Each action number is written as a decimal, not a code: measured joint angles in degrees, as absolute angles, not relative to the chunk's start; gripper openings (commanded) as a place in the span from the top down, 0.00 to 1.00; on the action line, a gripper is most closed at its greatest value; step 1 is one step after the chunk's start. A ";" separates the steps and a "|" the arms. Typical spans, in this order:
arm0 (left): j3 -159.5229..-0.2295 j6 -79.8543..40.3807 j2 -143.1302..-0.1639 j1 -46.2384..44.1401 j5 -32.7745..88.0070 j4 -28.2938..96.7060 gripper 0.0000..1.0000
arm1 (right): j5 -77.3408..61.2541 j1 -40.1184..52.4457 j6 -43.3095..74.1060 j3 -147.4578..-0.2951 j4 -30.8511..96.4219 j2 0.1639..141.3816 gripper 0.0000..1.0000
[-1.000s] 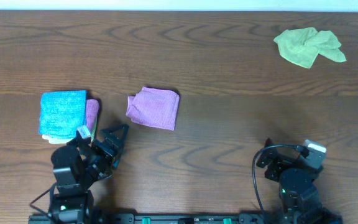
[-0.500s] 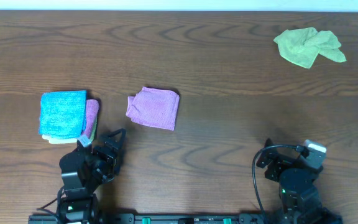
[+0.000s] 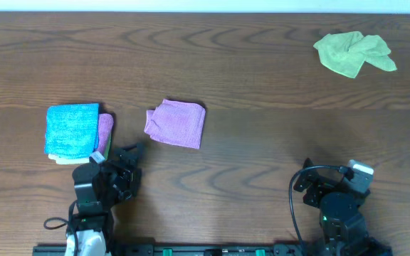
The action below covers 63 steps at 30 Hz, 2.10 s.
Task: Fold the cloth
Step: 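Reach the left gripper to the folded purple cloth and grasp its corner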
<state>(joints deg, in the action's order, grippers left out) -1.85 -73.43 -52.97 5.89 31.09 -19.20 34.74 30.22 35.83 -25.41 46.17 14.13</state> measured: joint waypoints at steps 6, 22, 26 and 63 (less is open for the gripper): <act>-6.15 -72.79 -62.87 4.21 31.29 -21.56 0.05 | 34.76 30.22 35.83 -25.41 46.22 14.13 0.01; -20.10 -67.66 -82.94 -1.21 31.51 -24.36 0.05 | 34.74 30.22 35.83 -25.41 46.22 14.13 0.01; -20.25 -67.46 -84.77 -1.80 31.51 -27.49 0.05 | 34.74 30.22 35.83 -25.41 46.22 14.13 0.01; -27.07 -66.46 -95.96 -7.73 26.28 -32.34 0.47 | 34.74 30.22 35.83 -25.41 46.22 14.13 0.01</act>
<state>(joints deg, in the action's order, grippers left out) -27.07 -66.46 -95.96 -7.73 26.28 -32.34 34.74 30.22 35.83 -25.41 46.22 14.13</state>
